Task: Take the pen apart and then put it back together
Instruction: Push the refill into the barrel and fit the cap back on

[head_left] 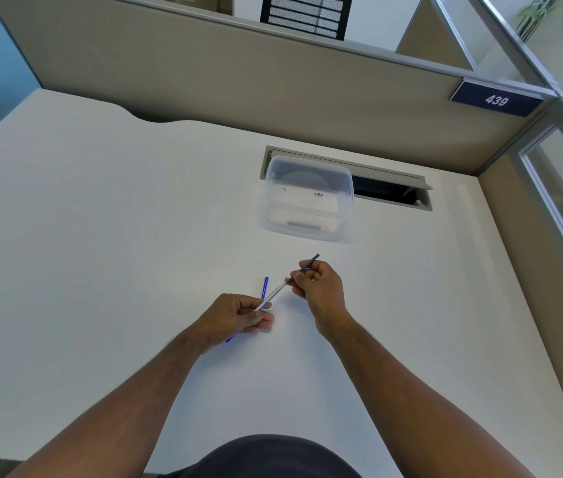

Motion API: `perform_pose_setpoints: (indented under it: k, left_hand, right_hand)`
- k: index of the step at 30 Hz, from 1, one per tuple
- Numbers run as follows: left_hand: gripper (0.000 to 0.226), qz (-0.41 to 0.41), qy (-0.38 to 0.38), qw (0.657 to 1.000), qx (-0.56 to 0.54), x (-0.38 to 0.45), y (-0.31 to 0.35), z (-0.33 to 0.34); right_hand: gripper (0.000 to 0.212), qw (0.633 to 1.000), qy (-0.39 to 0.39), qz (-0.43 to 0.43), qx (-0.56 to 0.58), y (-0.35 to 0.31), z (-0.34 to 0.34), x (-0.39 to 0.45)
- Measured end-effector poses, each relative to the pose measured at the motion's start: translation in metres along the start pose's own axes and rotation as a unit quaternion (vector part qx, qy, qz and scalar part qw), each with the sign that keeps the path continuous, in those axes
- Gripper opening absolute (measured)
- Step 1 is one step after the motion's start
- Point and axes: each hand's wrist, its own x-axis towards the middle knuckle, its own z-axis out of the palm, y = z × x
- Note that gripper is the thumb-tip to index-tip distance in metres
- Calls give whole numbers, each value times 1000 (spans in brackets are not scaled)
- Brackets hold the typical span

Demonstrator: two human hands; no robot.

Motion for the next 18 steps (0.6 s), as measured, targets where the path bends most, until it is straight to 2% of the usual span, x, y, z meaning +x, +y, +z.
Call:
perform_pose_setpoints:
  k: [11,18]
  left_hand:
    - [23,0,-10,1000,-1,3,-3,-2]
    - [24,0,-13,1000,-4,3,-3,-2]
  right_hand:
    - [20,998,-30,-37,-45,-1,-2,1]
    - [57,998,-11,-40,-54,6,1,-1]
